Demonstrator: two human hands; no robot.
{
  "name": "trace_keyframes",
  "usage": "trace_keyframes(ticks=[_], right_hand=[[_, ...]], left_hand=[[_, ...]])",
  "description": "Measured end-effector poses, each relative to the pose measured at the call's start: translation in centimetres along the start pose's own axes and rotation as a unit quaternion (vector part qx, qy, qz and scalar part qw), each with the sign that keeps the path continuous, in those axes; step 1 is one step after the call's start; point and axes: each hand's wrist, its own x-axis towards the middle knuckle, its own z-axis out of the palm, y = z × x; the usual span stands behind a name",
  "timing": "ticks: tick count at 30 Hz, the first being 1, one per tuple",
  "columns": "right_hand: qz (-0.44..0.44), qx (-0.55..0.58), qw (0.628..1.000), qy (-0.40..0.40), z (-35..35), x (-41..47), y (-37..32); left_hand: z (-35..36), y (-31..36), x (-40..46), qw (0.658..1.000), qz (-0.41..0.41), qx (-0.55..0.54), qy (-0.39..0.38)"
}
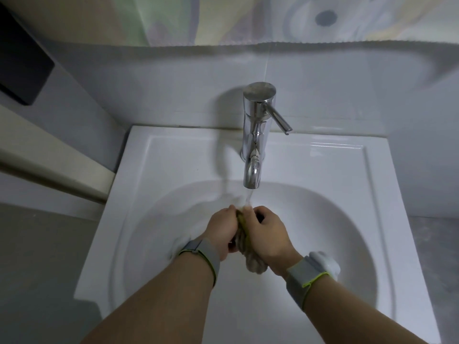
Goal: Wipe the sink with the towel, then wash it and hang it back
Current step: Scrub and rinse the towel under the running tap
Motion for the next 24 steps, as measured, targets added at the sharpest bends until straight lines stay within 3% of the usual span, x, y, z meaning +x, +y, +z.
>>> trace_keyframes(ticks=[7, 11, 13, 18, 21, 24], right_hand=[[-0.032, -0.117, 0.992, 0.042, 1.2, -0.8, -0.5], [-0.007, -0.164, 0.986, 0.018, 0.9, 0.4, -0.1], [0.013, -0.161, 0.987, 0.003, 0.4, 1.2, 0.1], [0.067, -0.090, 0.993, -0.032, -1.4, 2.9, 0.3], [0.112, 0.011, 0.989, -0.091, -2.8, 3.2, -0.1], [0.160, 0.025, 0.969, -0.186, -4.3, 3.4, 0.0]], left_hand=[[0.8, -0.6, 0.6, 0.996, -0.015, -0.088, 0.016], [0.6, -0.5, -0.2, 0.998, -0.029, 0.029, 0.047], [-0.3, -0.3, -0.5, 0.994, -0.056, 0.092, 0.010], [-3.4, -0.1, -1.2, 0.954, -0.121, 0.210, -0.176], [-4.5, -0.3, -0.7, 0.962, -0.081, 0.223, -0.139], [-5.4, -0.1, -0.3, 0.985, -0.034, 0.161, -0.052]])
